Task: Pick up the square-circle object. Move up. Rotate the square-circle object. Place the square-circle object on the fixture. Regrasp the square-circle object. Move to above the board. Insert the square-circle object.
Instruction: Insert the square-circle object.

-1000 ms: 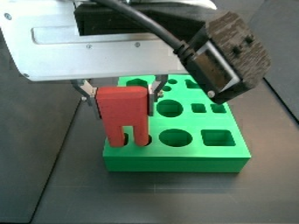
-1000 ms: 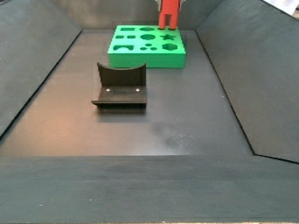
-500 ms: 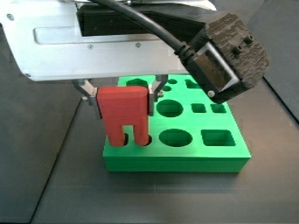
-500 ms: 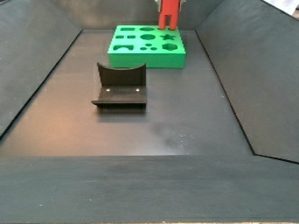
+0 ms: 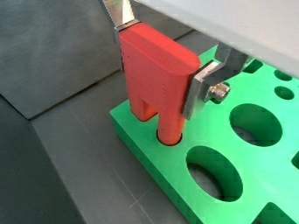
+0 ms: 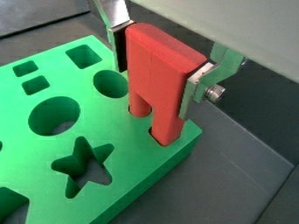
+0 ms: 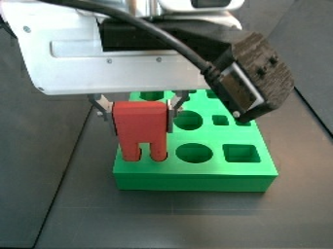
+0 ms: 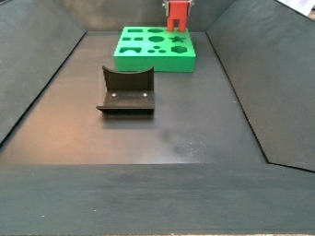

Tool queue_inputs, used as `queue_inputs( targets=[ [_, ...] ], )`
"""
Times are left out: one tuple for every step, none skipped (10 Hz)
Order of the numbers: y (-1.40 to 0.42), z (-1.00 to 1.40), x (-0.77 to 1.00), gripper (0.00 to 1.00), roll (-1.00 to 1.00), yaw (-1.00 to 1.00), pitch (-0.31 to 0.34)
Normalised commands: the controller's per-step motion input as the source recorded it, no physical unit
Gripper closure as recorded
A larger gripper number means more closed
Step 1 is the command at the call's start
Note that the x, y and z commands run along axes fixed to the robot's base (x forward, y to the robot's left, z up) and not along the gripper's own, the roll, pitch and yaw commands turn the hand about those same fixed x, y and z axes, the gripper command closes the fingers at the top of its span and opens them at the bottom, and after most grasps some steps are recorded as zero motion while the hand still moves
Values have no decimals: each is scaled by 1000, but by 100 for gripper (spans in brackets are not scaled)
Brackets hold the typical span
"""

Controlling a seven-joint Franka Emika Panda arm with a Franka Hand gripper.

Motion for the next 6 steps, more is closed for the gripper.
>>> queue_inputs(
  targets=[
    [-40,-449,6,100,44,-54,-69],
    [-83,-551,0,100,79,-40,-147],
    [-200,-691,0,100,191,-9,-211],
    [-286,-677,0,100,164,0,-250],
    [-286,-686,0,100,174,0,-244],
    [-303,-694,0,100,153,0,-259]
  ],
)
